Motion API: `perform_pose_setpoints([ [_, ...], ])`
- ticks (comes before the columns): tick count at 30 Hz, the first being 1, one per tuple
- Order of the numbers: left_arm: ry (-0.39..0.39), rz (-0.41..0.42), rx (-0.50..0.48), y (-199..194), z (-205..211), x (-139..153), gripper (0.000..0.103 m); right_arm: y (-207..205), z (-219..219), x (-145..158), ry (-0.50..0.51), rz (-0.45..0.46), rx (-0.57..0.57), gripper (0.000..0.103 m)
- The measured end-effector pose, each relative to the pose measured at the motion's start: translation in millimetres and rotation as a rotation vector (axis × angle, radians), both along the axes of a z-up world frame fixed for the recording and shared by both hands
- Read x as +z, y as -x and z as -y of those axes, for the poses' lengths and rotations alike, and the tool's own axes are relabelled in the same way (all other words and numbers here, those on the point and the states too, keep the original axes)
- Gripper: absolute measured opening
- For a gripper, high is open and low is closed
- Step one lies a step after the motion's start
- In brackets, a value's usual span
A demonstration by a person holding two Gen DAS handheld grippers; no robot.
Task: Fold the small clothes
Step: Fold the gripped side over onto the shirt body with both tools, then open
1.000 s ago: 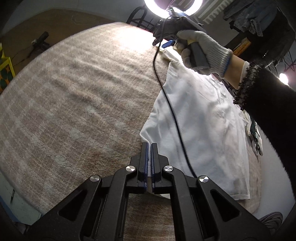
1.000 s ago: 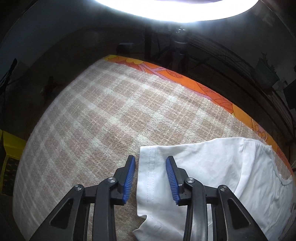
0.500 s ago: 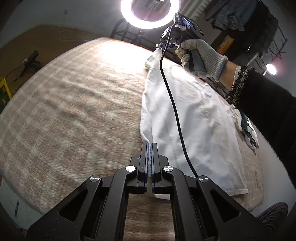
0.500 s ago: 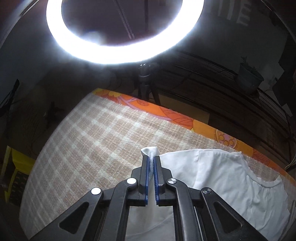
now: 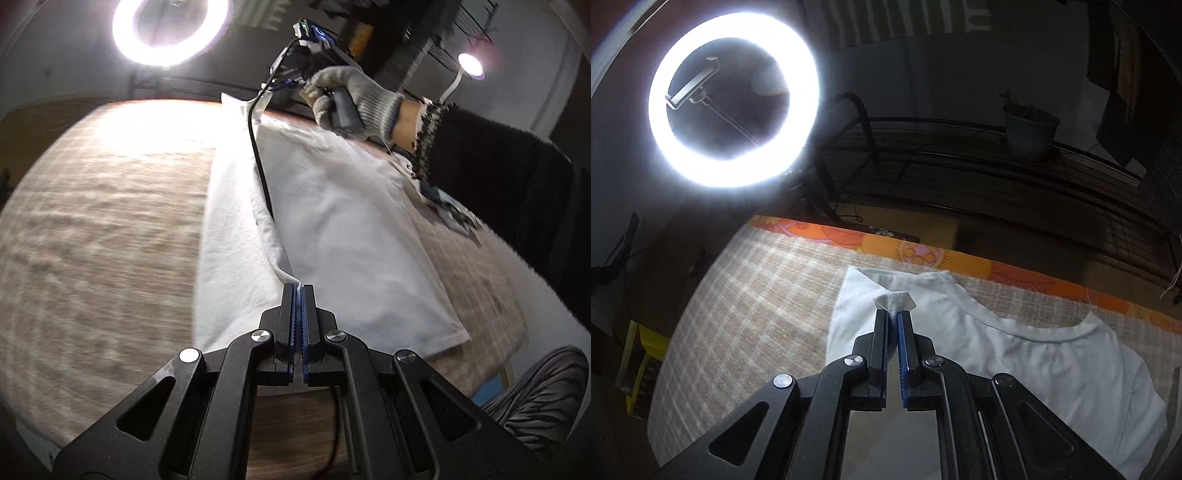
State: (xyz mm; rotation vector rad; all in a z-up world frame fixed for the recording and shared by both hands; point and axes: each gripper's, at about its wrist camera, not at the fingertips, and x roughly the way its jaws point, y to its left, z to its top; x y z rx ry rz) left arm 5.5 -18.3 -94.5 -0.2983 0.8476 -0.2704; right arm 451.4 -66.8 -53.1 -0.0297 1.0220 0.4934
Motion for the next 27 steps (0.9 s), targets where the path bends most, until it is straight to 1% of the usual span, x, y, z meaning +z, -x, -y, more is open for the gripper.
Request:
perform_pose_setpoints([
  [3,-0.010,-0.027,-0.025,-6.6,16.3,-7.4,0.000,-4.9,25.7,-14.9,0.008,-0.014,-0.044,0.002],
  [5,-0.010,-0.044,-0.030,-9.1,24.0,-10.5,0.000,-8.6,35.1,-23.5,0.011,-0.024,-0.059,0.002],
  [7,-0.012,-0.058,-0.031,-12.4,28.1,-13.7,0.000,-9.8,36.9,-29.4,0.015,-0.024,-0.056,0.002],
  [10,-0.017,-0.076,-0.041,-17.5,33.8,-17.6,0.000,-8.0,33.7,-37.3,0.056,-0.020,-0.049,0.002],
  [14,-0.033,-0.085,-0.074,-20.8,40.2,-21.2,0.000,-5.7,46.8,-46.2,0.101,-0.035,-0.077,0.003],
  [15,-0.030,-0.084,-0.087,-20.1,42.2,-20.9,0.000,-5.3,49.8,-47.7,0.111,-0.037,-0.084,0.007],
  [17,-0.043,-0.079,-0.101,-17.2,45.5,-20.1,0.000,-3.8,59.9,-45.0,0.133,-0.039,-0.102,0.028],
  [18,-0.045,-0.080,-0.104,-17.4,42.9,-18.6,0.005,-2.4,65.6,-42.2,0.130,-0.035,-0.109,0.038],
  [21,0.001,-0.077,-0.130,-10.6,39.0,-17.0,0.015,6.9,85.7,-26.5,0.113,-0.010,-0.133,0.038],
  [23,0.017,-0.065,-0.148,-2.8,38.1,-13.5,0.017,13.8,99.0,-17.4,0.108,0.003,-0.151,0.044],
  [24,0.028,-0.060,-0.162,2.1,37.9,-11.7,0.017,19.3,106.6,-12.2,0.110,0.012,-0.162,0.050],
  [27,0.060,-0.050,-0.208,18.8,38.1,-7.5,0.017,31.9,122.9,-1.3,0.125,0.029,-0.180,0.051],
])
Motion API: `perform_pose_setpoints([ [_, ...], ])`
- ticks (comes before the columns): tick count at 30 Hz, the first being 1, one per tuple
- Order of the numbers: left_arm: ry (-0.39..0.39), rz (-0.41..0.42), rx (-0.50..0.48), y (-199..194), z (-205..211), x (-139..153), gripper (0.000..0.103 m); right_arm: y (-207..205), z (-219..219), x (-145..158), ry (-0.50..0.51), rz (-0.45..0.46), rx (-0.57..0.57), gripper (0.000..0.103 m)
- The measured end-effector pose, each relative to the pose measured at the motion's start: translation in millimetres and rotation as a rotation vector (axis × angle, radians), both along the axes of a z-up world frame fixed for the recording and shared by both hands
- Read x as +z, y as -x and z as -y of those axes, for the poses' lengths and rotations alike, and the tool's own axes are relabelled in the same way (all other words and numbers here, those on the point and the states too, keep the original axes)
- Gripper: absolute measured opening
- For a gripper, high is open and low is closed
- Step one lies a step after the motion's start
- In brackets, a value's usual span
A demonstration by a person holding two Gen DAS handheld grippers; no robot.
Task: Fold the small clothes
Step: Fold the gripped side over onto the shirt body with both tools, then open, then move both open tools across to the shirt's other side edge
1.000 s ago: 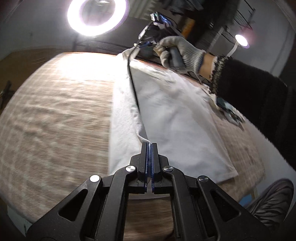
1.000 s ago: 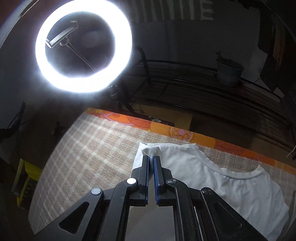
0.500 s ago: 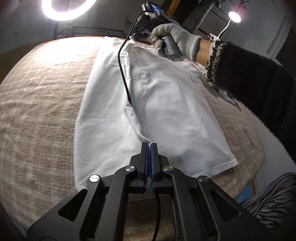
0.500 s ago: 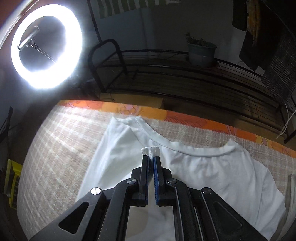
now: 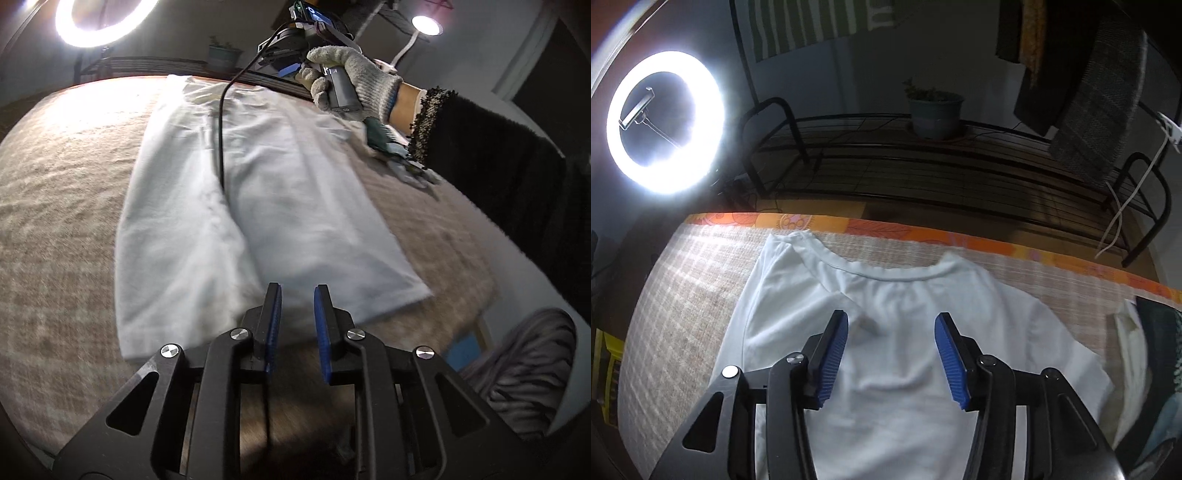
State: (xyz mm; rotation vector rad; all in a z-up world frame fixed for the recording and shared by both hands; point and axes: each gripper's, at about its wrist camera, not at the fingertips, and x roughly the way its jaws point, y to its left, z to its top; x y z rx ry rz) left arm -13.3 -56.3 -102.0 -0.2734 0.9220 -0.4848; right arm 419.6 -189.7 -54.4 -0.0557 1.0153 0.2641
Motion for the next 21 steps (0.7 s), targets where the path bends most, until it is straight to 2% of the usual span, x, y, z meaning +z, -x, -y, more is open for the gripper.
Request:
perform_pose_setpoints([
  [6,-0.019,0.026,-0.071,32.4,15.7,2.7,0.017,32.0,42.2,26.8,0.019,0.044,-0.036,0.051],
  [15,0.002,0.059,0.018,39.0,3.7,9.8,0.017,107.1,112.4,58.4,0.019,0.142,-0.050,0.052],
  [21,-0.053,0.110,0.042,33.5,11.7,19.6,0.017,148.7,177.4,73.9,0.015,0.174,-0.084,0.052],
])
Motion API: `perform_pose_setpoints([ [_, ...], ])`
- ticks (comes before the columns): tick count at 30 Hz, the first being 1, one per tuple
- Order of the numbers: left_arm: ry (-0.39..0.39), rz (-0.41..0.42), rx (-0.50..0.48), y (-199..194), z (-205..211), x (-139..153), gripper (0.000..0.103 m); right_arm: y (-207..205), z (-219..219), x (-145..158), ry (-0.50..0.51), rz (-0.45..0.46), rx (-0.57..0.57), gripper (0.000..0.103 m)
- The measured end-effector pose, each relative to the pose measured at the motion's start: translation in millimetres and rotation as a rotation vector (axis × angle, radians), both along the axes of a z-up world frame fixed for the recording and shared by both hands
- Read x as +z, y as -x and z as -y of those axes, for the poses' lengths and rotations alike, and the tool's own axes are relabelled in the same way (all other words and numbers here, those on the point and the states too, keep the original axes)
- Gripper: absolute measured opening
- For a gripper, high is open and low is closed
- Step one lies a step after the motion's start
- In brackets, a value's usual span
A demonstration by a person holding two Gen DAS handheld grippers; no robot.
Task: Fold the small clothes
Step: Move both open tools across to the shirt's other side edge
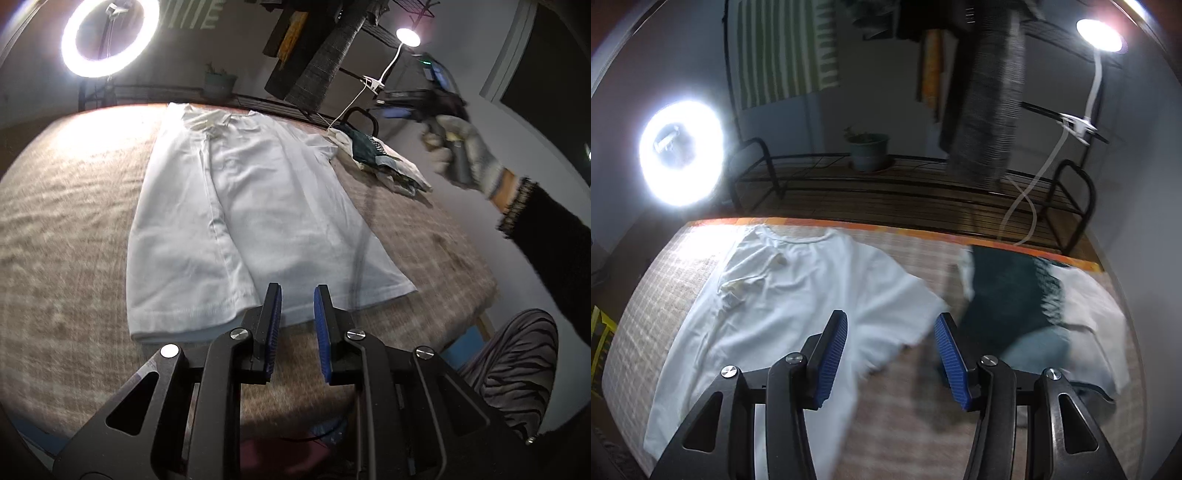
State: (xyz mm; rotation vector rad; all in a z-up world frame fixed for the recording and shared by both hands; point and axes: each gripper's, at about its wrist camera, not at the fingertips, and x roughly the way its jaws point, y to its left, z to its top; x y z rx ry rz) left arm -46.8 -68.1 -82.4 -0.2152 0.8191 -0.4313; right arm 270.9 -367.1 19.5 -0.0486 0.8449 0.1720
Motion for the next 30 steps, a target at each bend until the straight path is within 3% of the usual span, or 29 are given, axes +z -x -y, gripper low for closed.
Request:
perform_pose_setpoints([
  [7,-0.060,0.016,-0.072,-18.2,61.5,-12.8,0.017,34.9,72.9,13.0,-0.040,0.001,-0.029,0.052],
  [15,-0.114,-0.026,-0.174,-40.6,132.3,-46.1,0.017,50.5,118.1,-14.3,-0.151,-0.083,-0.009,0.055],
  [16,-0.114,-0.035,-0.190,-40.7,139.1,-48.4,0.019,51.4,119.7,-19.6,-0.165,-0.093,-0.006,0.055],
  [18,-0.116,-0.043,-0.222,-37.7,154.1,-51.8,0.046,49.3,117.5,-33.6,-0.199,-0.122,0.009,0.055],
  [20,-0.124,-0.029,-0.241,-34.2,166.3,-52.6,0.051,46.3,113.1,-45.8,-0.220,-0.143,0.022,0.055],
  [28,-0.263,-0.005,-0.245,-32.6,197.3,-64.6,0.050,16.7,73.1,-86.2,-0.363,-0.229,0.085,0.055],
  [29,-0.262,-0.002,-0.239,-32.8,198.1,-64.6,0.043,12.8,64.9,-89.0,-0.365,-0.236,0.094,0.055],
  [30,-0.261,0.001,-0.231,-32.7,197.6,-64.8,0.028,8.6,56.0,-92.5,-0.369,-0.243,0.106,0.055],
])
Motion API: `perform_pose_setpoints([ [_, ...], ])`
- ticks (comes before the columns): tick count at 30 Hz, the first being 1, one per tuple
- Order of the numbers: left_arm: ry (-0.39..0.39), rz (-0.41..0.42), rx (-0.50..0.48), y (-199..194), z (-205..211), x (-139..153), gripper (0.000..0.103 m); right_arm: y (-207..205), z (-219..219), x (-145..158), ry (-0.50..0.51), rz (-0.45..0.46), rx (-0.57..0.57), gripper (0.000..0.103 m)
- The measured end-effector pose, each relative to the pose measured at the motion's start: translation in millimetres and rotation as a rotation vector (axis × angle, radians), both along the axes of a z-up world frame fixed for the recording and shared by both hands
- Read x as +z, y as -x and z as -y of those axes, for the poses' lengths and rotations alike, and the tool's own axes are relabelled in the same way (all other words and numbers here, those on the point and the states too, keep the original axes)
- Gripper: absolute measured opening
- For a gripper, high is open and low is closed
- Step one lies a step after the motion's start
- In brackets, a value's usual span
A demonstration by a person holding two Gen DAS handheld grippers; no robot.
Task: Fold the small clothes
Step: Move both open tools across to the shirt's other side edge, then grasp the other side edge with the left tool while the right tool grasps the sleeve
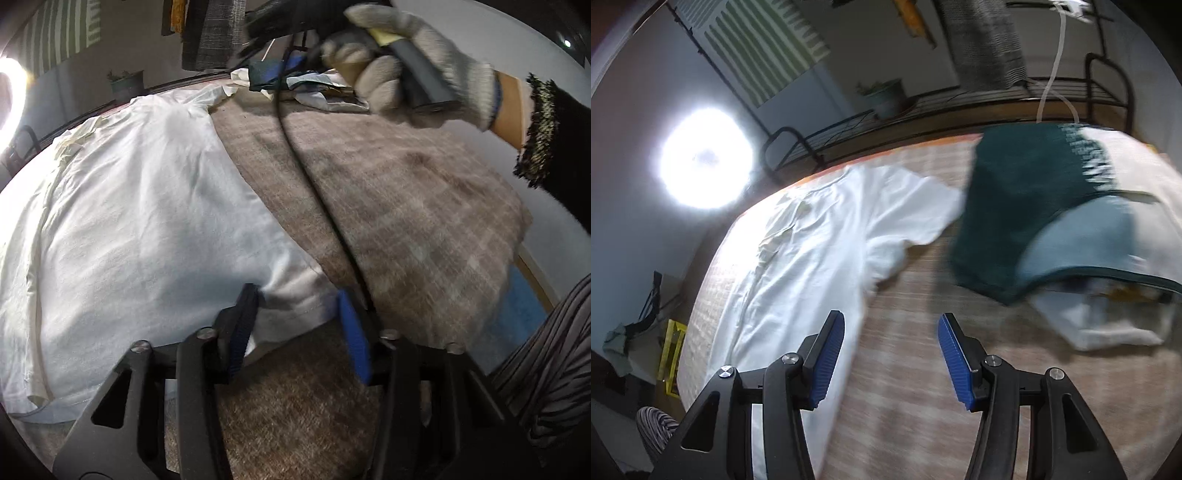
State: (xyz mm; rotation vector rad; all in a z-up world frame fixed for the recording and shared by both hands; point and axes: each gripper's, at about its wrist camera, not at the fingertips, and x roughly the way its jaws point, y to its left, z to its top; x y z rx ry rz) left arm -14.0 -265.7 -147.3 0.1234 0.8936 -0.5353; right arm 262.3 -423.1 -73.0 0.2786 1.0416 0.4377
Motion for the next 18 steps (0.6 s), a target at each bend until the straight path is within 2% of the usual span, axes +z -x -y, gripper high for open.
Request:
perform_pose_setpoints([
  [3,0.026,-0.016,0.016,-3.2,-5.3,0.8,0.008,-14.0,-19.7,-11.8,-0.009,-0.020,0.004,0.055],
  [7,0.102,-0.064,0.061,-11.7,-20.5,5.1,0.006,-35.9,-25.7,-31.1,-0.055,-0.064,-0.085,0.055],
  [11,0.145,-0.058,0.087,-12.0,-31.7,13.2,0.006,-55.3,-23.7,-49.7,-0.099,-0.099,-0.192,0.057],
  [13,0.158,-0.054,0.098,-12.8,-35.5,15.0,0.006,-62.4,-24.4,-56.9,-0.094,-0.113,-0.229,0.051],
  [14,0.167,-0.057,0.105,-13.2,-37.5,15.2,0.006,-64.0,-25.0,-57.8,-0.090,-0.106,-0.238,0.047],
  [16,0.192,-0.069,0.120,-14.6,-42.2,15.3,0.006,-68.5,-28.9,-55.3,-0.061,-0.095,-0.231,0.020],
  [18,0.220,-0.078,0.135,-14.4,-47.8,16.1,0.006,-71.5,-32.4,-51.6,-0.046,-0.076,-0.231,0.006],
])
